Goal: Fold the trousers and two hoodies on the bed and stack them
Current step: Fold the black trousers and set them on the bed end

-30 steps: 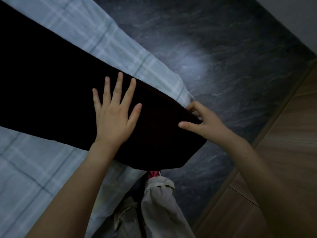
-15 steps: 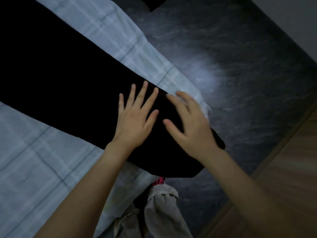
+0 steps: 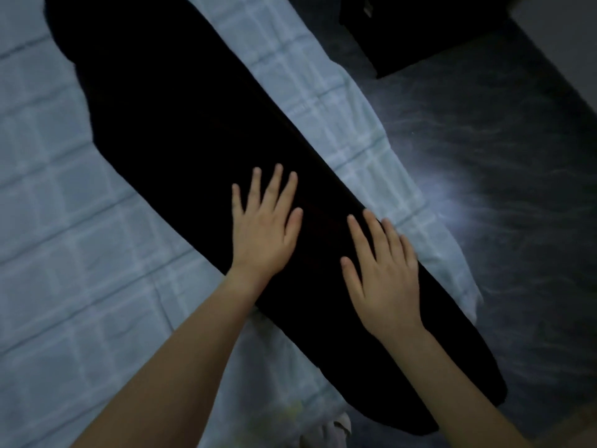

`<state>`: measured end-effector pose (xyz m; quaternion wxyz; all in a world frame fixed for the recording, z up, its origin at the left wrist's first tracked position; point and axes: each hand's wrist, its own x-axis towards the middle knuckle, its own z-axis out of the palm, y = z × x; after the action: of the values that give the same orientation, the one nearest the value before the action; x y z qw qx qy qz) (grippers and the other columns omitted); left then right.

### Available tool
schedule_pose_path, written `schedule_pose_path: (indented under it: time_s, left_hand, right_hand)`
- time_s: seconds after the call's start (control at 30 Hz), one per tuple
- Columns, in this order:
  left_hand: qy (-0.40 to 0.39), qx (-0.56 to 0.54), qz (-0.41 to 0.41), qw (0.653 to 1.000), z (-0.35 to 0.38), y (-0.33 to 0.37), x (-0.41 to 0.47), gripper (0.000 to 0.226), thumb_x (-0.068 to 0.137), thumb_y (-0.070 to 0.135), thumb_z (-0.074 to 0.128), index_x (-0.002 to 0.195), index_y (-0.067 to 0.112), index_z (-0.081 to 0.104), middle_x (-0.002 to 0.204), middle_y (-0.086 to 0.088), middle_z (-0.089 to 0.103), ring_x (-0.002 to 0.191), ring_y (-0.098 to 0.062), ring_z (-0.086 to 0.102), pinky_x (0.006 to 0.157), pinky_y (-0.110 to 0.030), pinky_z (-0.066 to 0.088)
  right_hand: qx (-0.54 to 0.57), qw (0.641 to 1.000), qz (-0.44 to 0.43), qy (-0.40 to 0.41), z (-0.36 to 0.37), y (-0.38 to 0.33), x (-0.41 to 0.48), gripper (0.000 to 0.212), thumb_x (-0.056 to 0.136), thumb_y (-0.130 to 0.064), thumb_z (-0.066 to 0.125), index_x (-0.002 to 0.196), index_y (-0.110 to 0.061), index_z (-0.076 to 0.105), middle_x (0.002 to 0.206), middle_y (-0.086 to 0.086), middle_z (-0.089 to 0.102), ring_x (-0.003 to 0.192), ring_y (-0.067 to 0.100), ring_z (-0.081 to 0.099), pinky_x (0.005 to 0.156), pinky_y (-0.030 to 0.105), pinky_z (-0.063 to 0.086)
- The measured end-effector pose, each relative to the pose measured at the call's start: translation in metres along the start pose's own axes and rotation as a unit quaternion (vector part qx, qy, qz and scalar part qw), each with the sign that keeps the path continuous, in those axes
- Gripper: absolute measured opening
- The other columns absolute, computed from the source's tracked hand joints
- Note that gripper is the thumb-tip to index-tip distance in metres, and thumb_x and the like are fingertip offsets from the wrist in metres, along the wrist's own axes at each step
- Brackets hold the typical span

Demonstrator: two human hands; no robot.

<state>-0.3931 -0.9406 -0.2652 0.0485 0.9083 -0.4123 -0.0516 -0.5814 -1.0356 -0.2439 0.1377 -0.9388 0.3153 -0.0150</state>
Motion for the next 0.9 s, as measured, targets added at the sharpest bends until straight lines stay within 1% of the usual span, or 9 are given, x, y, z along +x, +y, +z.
schedule_pose_path:
  time_s: [0.07, 0.2, 0.3, 0.37, 0.53, 0.63, 0.73, 0.8, 0.9]
  left_hand:
    - [-0.001, -0.010, 0.000, 1.000, -0.002, -0.001, 0.001, 0.059, 0.100, 0.047, 0.026, 0.155, 0.027, 0.025, 0.162, 0.001, 0.023, 0.151, -0.028, 0.012, 0.119, -0.056, 0.010]
    - [-0.032, -0.069, 0.009, 0.997, -0.013, -0.004, 0.002, 0.060, 0.098, 0.050, 0.022, 0.155, 0.032, 0.023, 0.163, 0.007, 0.018, 0.152, -0.022, 0.005, 0.121, -0.052, 0.007]
    - [0.002, -0.154, 0.030, 0.988, -0.034, -0.035, 0.011, 0.056, 0.097, 0.042, 0.029, 0.148, 0.025, 0.041, 0.157, 0.005, 0.035, 0.149, -0.021, 0.022, 0.120, -0.048, 0.018]
    - [0.063, -0.130, 0.009, 0.990, -0.047, -0.070, 0.019, 0.055, 0.095, 0.037, 0.032, 0.144, 0.018, 0.049, 0.151, -0.003, 0.044, 0.144, -0.027, 0.033, 0.117, -0.049, 0.021]
    - [0.126, -0.026, -0.089, 0.988, -0.062, -0.151, 0.058, 0.056, 0.098, 0.041, 0.034, 0.150, 0.022, 0.039, 0.158, -0.004, 0.033, 0.149, -0.030, 0.021, 0.119, -0.053, 0.010]
    - [0.095, 0.008, -0.082, 0.992, -0.053, -0.173, 0.081, 0.056, 0.097, 0.046, 0.030, 0.151, 0.029, 0.037, 0.159, -0.001, 0.032, 0.148, -0.032, 0.023, 0.117, -0.057, 0.012]
    - [0.003, 0.011, -0.079, 0.997, -0.041, -0.174, 0.086, 0.061, 0.096, 0.053, 0.014, 0.154, 0.036, 0.023, 0.163, 0.003, 0.018, 0.151, -0.030, 0.013, 0.119, -0.054, 0.008]
    - [-0.015, -0.022, -0.069, 0.997, -0.042, -0.176, 0.086, 0.063, 0.095, 0.056, 0.009, 0.155, 0.039, 0.016, 0.164, 0.006, 0.012, 0.152, -0.027, 0.005, 0.120, -0.051, 0.005]
    - [0.067, -0.122, -0.016, 0.990, -0.062, -0.200, 0.093, 0.055, 0.097, 0.048, 0.025, 0.148, 0.034, 0.038, 0.158, 0.003, 0.034, 0.146, -0.027, 0.029, 0.117, -0.049, 0.023]
  right_hand:
    - [0.025, 1.000, 0.001, 0.011, -0.004, -0.009, 0.013, 0.056, 0.101, -0.042, 0.031, 0.152, -0.020, 0.039, 0.160, 0.006, 0.034, 0.147, 0.028, 0.030, 0.120, 0.051, 0.020]
    - [0.031, 0.999, -0.033, -0.006, -0.005, -0.034, 0.069, 0.055, 0.103, -0.037, 0.026, 0.157, -0.026, 0.027, 0.163, 0.002, 0.027, 0.152, 0.023, 0.020, 0.123, 0.048, 0.012]
    - [0.028, 0.998, -0.057, 0.005, -0.004, -0.056, 0.114, 0.055, 0.103, -0.034, 0.031, 0.157, -0.028, 0.024, 0.164, 0.000, 0.025, 0.152, 0.023, 0.017, 0.123, 0.048, 0.011]
    - [0.040, 0.996, -0.082, 0.016, -0.001, -0.073, 0.139, 0.054, 0.104, -0.033, 0.034, 0.157, -0.027, 0.025, 0.163, 0.000, 0.025, 0.152, 0.023, 0.017, 0.124, 0.048, 0.011]
    - [0.091, 0.982, -0.162, 0.025, 0.008, -0.130, 0.213, 0.054, 0.104, -0.034, 0.036, 0.156, -0.027, 0.025, 0.163, 0.001, 0.026, 0.151, 0.021, 0.018, 0.122, 0.042, 0.014]
    - [0.046, 0.980, -0.190, 0.021, 0.017, -0.146, 0.263, 0.055, 0.104, -0.038, 0.028, 0.158, -0.028, 0.020, 0.165, -0.004, 0.021, 0.152, 0.022, 0.015, 0.122, 0.043, 0.013]
    - [0.014, 0.988, -0.143, -0.055, 0.028, -0.137, 0.285, 0.057, 0.105, -0.041, 0.025, 0.159, -0.029, 0.012, 0.166, -0.008, 0.011, 0.153, 0.023, 0.010, 0.123, 0.043, 0.015]
    - [0.027, 0.989, -0.129, -0.068, 0.028, -0.134, 0.285, 0.058, 0.105, -0.042, 0.027, 0.159, -0.029, 0.014, 0.166, -0.008, 0.013, 0.153, 0.021, 0.011, 0.123, 0.042, 0.016]
    - [0.091, 0.986, -0.135, -0.043, 0.018, -0.144, 0.294, 0.055, 0.102, -0.041, 0.035, 0.155, -0.028, 0.031, 0.162, -0.005, 0.027, 0.149, 0.018, 0.024, 0.121, 0.043, 0.024]
